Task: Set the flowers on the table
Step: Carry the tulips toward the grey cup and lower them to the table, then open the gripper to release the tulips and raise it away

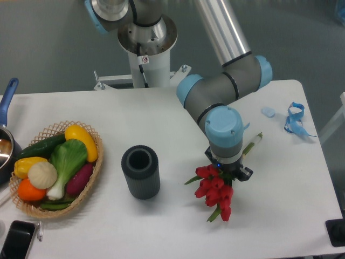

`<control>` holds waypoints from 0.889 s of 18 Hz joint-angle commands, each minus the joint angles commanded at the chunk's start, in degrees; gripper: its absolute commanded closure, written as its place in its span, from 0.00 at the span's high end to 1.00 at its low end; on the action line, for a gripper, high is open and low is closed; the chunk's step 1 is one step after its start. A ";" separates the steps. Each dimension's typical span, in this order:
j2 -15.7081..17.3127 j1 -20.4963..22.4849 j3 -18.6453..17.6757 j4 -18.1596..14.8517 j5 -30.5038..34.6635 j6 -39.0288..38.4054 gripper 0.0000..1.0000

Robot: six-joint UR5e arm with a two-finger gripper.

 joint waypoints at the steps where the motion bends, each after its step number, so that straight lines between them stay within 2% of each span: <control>1: -0.09 -0.09 0.00 0.79 0.00 -0.09 0.59; 2: -0.09 0.00 -0.35 1.92 0.00 -0.17 0.63; 3: 0.00 -0.09 -0.96 3.15 0.00 0.09 0.77; 4: 0.17 -0.09 -1.75 3.69 0.09 0.35 0.98; 6: 1.31 -0.17 -2.37 4.48 0.00 0.35 1.00; 8: 3.85 -0.18 -1.85 4.92 0.09 0.26 1.00; 11: 8.34 0.78 2.09 4.40 -0.44 0.26 1.00; 14: 11.85 3.07 3.69 0.63 -0.53 0.61 1.00; 16: 13.97 4.56 3.69 -1.31 -1.22 3.85 1.00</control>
